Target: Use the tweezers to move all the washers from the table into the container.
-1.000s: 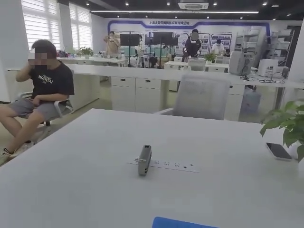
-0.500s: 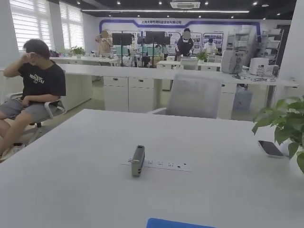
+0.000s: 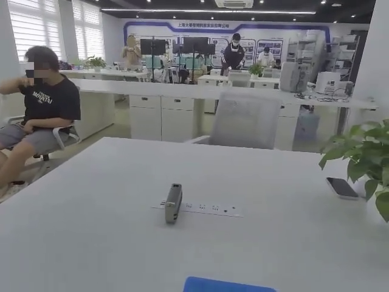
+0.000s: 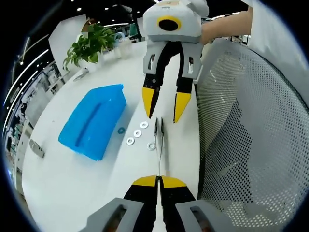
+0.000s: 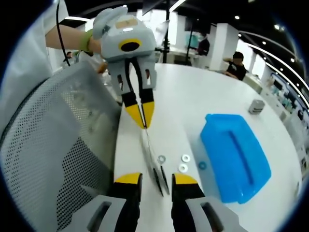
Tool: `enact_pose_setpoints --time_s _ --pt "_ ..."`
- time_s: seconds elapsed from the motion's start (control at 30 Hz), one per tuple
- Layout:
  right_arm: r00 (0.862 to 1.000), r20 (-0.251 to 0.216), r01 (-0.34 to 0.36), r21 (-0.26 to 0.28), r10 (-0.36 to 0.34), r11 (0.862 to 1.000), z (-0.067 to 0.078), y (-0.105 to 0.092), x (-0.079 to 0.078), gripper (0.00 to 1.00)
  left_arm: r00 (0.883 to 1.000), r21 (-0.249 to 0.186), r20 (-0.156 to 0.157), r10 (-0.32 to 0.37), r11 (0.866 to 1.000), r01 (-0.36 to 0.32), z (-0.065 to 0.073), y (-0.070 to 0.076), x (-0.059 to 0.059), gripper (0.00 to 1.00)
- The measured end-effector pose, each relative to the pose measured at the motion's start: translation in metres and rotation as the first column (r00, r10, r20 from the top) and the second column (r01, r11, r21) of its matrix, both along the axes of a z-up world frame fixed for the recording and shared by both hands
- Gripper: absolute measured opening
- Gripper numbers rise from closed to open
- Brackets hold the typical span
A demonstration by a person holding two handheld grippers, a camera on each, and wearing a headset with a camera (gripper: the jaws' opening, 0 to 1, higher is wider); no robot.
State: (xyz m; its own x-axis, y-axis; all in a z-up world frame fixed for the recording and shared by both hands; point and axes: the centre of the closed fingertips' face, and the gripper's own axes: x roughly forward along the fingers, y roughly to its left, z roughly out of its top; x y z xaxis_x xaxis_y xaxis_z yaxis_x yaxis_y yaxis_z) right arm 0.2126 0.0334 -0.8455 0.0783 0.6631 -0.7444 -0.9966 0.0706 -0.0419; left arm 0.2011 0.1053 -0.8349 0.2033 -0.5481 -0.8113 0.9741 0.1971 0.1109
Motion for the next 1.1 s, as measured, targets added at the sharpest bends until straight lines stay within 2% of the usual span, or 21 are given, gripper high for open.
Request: enact_pose_setpoints --time_s 0.13,0.33,0.43,0.5,0.57,0.63,0.93,1.1 --pt "1.0 0.007 -0.013 0.0 0.013 1.0 0.0 0.002 -0.001 0.2 0.999 -0.044 0.038 -0.026 0.999 0.028 0.028 -0.008 -0.004 0.0" --pt "0.998 0.015 -0.056 0.002 0.056 0.998 0.001 0.01 -0.005 0.19 0.997 -0.083 0.055 -0.053 0.995 0.058 0.054 -0.026 -0.012 0.0" --pt "0.994 0.027 -0.104 -0.001 0.104 0.995 0.0 0.014 -0.011 0.15 0.996 -0.091 0.063 -0.066 0.993 0.071 0.06 -0.034 -0.014 0.0" --pt "0.992 0.011 -0.127 0.0 0.127 0.992 -0.002 0.016 -0.016 0.1 0.995 -0.097 0.065 -0.071 0.992 0.077 0.064 -0.039 -0.016 0.0" --pt "0.99 0.036 -0.136 -0.006 0.136 0.991 -0.001 0.017 -0.015 0.06 0.996 -0.101 0.059 -0.071 0.992 0.077 0.066 -0.041 -0.018 0.0" --pt "0.991 0.017 -0.129 0.006 0.129 0.992 0.001 0.019 -0.015 0.06 0.995 -0.096 0.063 -0.072 0.992 0.078 0.068 -0.04 -0.018 0.0" --pt "0.993 0.043 -0.111 0.085 0.107 0.99 0.015 0.045 -0.001 0.06 0.993 -0.066 0.096 -0.061 0.996 0.068 0.088 -0.032 -0.008 0.0" --pt "0.995 0.028 -0.098 0.103 0.096 0.99 0.011 0.053 0.002 0.07 0.994 -0.048 0.089 -0.062 0.997 0.066 0.087 -0.029 -0.003 0.0"
